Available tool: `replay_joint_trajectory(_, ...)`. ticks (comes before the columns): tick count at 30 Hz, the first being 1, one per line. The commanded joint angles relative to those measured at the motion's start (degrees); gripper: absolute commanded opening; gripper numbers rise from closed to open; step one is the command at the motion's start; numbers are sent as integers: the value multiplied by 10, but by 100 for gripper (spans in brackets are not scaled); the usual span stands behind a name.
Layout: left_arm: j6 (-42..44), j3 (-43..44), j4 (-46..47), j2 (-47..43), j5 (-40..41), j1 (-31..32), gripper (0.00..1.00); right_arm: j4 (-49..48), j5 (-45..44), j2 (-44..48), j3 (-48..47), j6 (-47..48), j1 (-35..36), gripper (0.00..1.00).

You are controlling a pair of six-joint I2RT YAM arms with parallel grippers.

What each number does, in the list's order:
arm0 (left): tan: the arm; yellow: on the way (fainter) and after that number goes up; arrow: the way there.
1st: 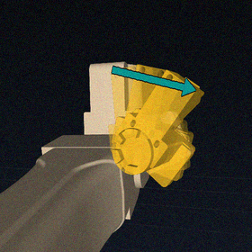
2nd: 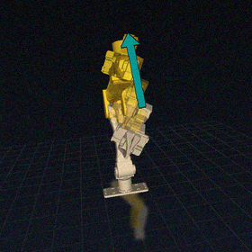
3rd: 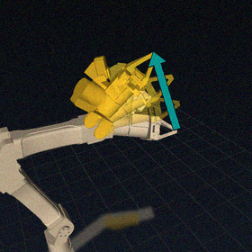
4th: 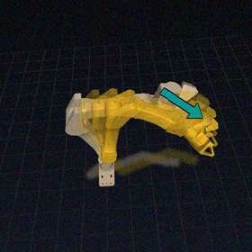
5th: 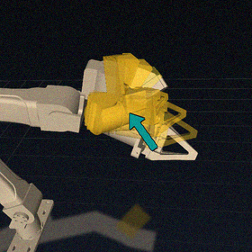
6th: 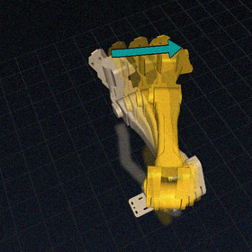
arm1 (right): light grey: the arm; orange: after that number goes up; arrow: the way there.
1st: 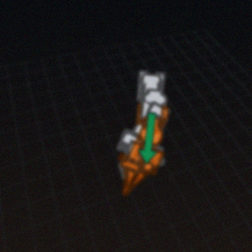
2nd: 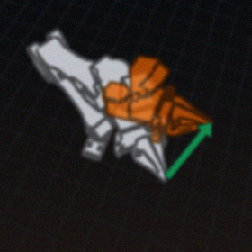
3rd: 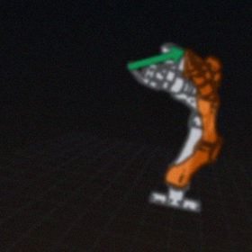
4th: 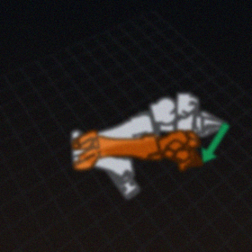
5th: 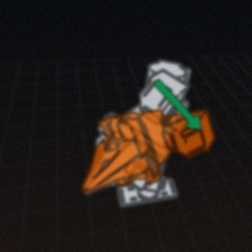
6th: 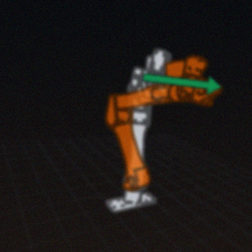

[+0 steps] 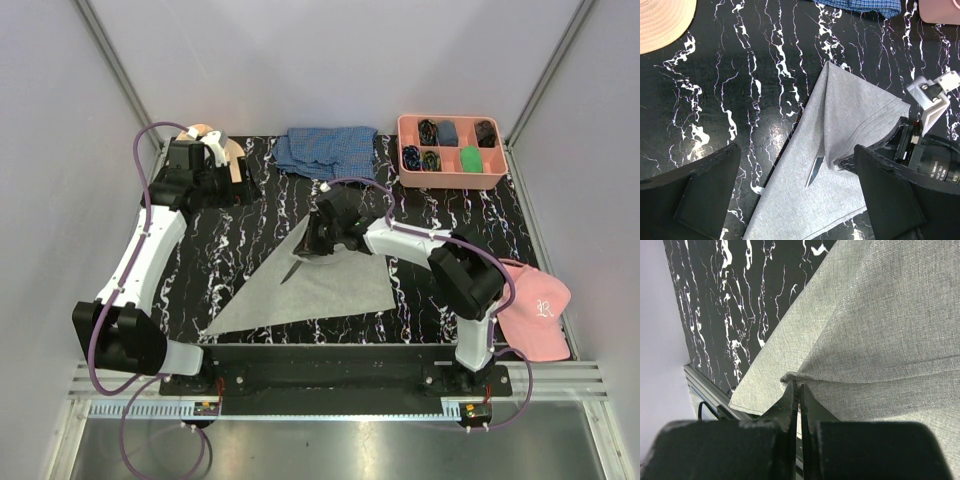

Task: Fold the napkin, place the utensils inside, and roll it up
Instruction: Fold the napkin

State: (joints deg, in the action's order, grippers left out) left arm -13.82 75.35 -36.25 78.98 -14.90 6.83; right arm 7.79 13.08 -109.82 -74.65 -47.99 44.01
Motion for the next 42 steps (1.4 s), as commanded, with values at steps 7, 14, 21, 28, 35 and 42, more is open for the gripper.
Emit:
replay_joint_trajectory(7, -3, -2, 27, -13, -11, -3, 99, -19, 14, -30, -25, -11, 19, 0)
replay_joint_trajectory(14, -3, -8, 30, -7, 3, -3, 99, -17, 9, -6, -29, 20, 22, 48)
replay_joint_trajectory(21, -19, -103, 50, -42, 49, -3, 99, 13, -45, 101, -10, 92, 21, 68)
replay_joint_trajectory(28, -48, -225, -7, -129, 79, -6, 99, 21, -43, 214, 59, 119, -21, 72)
replay_joint_trajectory(35, -138, -329, -68, -178, 63, -6, 99, 17, 6, 319, 146, 124, -112, 73)
replay_joint_trajectory(42, -154, -320, -129, -144, 107, -7, 98, 17, 18, 383, 178, 120, -134, 76)
